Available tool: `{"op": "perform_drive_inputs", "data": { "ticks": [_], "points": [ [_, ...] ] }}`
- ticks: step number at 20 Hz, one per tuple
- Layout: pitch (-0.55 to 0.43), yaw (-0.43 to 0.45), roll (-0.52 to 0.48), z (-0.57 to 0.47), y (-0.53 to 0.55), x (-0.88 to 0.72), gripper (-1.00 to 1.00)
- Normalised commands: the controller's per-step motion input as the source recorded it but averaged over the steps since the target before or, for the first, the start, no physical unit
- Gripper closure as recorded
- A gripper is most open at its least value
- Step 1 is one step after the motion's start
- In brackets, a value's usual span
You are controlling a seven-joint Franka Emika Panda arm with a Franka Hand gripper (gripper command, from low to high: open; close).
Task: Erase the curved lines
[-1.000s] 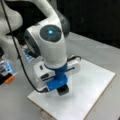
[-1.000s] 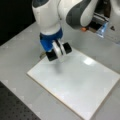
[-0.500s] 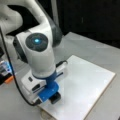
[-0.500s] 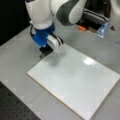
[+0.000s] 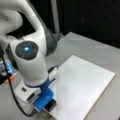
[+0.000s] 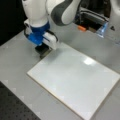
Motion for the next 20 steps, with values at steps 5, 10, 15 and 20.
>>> {"op": "perform_drive_inputs", "data": {
  "ticks": [5,10,15,20],
  "points": [
    [-0.044,0.135,0.046,-0.08,-0.16,0.16,1.0],
    [-0.02,0.109,0.081,-0.1,-0.16,0.2,1.0],
    [0.0,0.072,0.103,-0.04,-0.18,0.19,1.0],
    [0.024,0.037,0.148,0.04,-0.17,0.14,1.0]
  ]
}}
